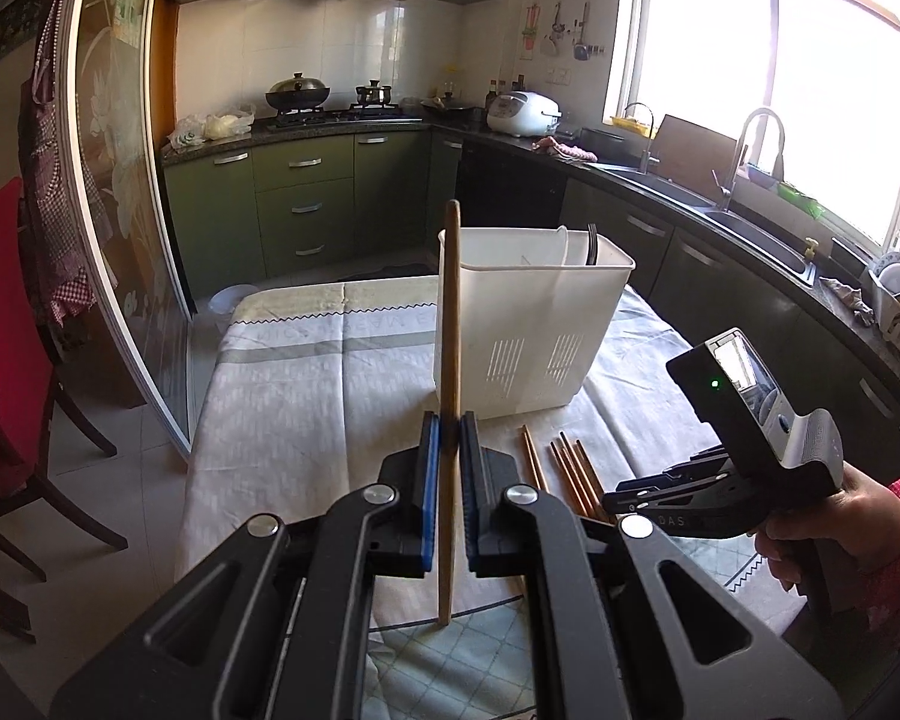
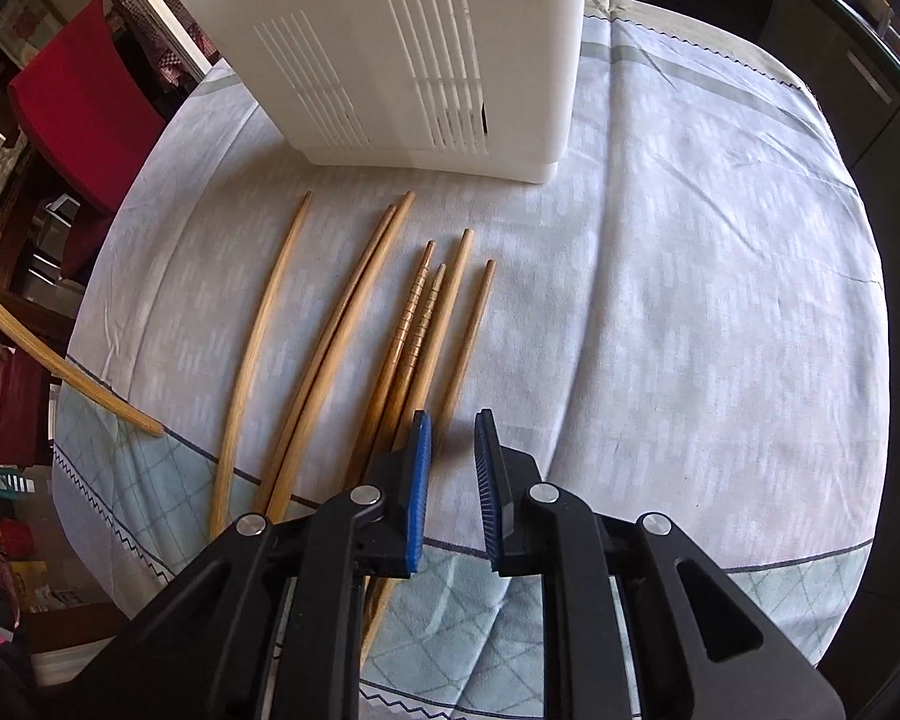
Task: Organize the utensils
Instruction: 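Raise the chopstick upright with the left gripper while the right gripper grasps another chopstick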
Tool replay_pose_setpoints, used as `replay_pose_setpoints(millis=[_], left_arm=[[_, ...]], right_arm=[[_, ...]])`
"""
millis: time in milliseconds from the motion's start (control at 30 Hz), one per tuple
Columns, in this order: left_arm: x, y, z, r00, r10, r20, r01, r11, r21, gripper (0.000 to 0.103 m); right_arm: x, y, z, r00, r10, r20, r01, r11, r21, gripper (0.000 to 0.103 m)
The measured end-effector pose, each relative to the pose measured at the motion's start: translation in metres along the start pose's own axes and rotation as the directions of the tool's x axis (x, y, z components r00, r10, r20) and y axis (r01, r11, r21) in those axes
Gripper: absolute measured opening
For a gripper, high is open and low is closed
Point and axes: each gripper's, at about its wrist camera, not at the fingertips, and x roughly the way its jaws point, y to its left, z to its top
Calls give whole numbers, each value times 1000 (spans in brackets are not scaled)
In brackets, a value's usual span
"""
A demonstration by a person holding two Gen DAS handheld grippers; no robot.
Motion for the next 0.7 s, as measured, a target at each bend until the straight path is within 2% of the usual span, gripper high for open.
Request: replay_pose_setpoints(millis=[200,300,500,700], left_arm=[[-1,0,0,1000,-1,0,1,1000,3,7],[-1,-1,0,1000,0,-1,0,1000,4,7],[-3,-2,3,1000,2,5,-2,1000,1,7],[-8,-4,8,1000,5,17,-5,1000,6,7]], right_arm=[[10,24,10,998,-65,21,65,997,-47,9],[12,28,10,997,-70,35,71,997,-42,7],[-26,26,-1,988,27,154,-24,1000,-17,7],[-89,16,-25,949,72,307,-65,997,-32,6]])
